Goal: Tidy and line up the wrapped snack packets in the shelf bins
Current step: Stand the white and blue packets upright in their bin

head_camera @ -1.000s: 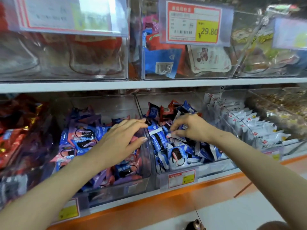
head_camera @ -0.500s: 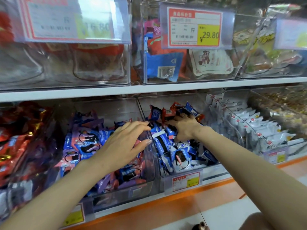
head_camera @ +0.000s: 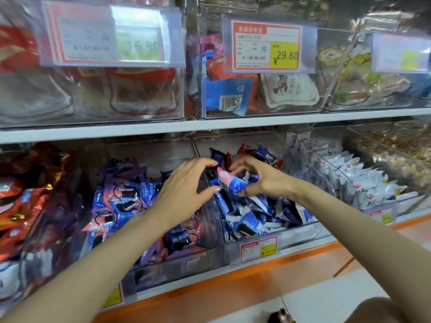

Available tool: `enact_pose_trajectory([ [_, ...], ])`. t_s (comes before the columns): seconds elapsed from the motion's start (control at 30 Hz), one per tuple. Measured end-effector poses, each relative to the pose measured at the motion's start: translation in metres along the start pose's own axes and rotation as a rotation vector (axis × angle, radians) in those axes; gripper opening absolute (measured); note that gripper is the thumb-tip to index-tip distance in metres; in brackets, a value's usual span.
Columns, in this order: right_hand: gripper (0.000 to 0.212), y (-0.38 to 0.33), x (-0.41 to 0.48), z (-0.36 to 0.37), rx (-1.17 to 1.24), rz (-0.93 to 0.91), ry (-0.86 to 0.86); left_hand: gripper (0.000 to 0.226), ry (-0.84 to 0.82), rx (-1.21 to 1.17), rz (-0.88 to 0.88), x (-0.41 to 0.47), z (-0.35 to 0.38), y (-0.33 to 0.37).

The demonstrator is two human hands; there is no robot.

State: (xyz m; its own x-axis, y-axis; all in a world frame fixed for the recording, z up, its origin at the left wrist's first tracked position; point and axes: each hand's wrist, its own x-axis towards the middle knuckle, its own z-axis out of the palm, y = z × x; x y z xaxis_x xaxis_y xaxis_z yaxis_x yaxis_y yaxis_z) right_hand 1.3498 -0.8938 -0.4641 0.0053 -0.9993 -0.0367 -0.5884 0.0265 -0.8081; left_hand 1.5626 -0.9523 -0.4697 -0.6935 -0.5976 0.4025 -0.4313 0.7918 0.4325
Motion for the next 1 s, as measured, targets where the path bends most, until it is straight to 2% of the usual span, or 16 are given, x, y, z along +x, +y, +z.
enact_pose_trajectory([
  [0.17, 0.043, 0.004, -0.021, -0.005, 0.232, 0.023, -0.104, 0.049, -0.085, 0.062, 0.018, 0.022, 0.008, 0.005],
  [0.3, 0.04, 0.003, -0.029, -0.01, 0.306, 0.012, -0.124, 0.039, -0.112, -0.056, 0.005, 0.025, 0.016, 0.006],
  [0.47, 0.04, -0.002, -0.028, -0.015, 0.243, 0.003, -0.171, 0.021, 0.024, -0.107, 0.015, 0.017, 0.014, 0.006],
  [0.53, 0.042, -0.002, -0.018, -0.021, 0.215, 0.011, -0.11, 0.019, 0.123, -0.135, -0.006, 0.01, 0.006, 0.006],
  [0.63, 0.034, 0.009, 0.015, -0.025, -0.009, 0.01, 0.166, 0.019, 0.268, -0.124, 0.014, -0.004, -0.008, 0.006],
  [0.7, 0.038, 0.015, 0.041, -0.02, -0.245, -0.005, 0.258, 0.019, 0.311, -0.095, 0.058, -0.013, -0.014, 0.005],
  [0.77, 0.049, 0.018, 0.066, -0.008, -0.532, 0.018, 0.251, 0.021, 0.292, -0.066, 0.117, -0.02, -0.017, 0.001],
  [0.83, 0.058, 0.021, 0.087, 0.003, -0.721, 0.048, 0.249, 0.02, 0.27, -0.082, 0.152, -0.026, -0.018, -0.002],
  [0.93, 0.076, 0.027, 0.107, 0.013, -0.769, 0.151, 0.195, 0.02, 0.261, -0.135, 0.165, -0.032, -0.021, -0.006],
  [1.0, 0.081, 0.028, 0.111, 0.014, -0.774, 0.195, 0.193, 0.02, 0.261, -0.141, 0.173, -0.034, -0.023, -0.008],
])
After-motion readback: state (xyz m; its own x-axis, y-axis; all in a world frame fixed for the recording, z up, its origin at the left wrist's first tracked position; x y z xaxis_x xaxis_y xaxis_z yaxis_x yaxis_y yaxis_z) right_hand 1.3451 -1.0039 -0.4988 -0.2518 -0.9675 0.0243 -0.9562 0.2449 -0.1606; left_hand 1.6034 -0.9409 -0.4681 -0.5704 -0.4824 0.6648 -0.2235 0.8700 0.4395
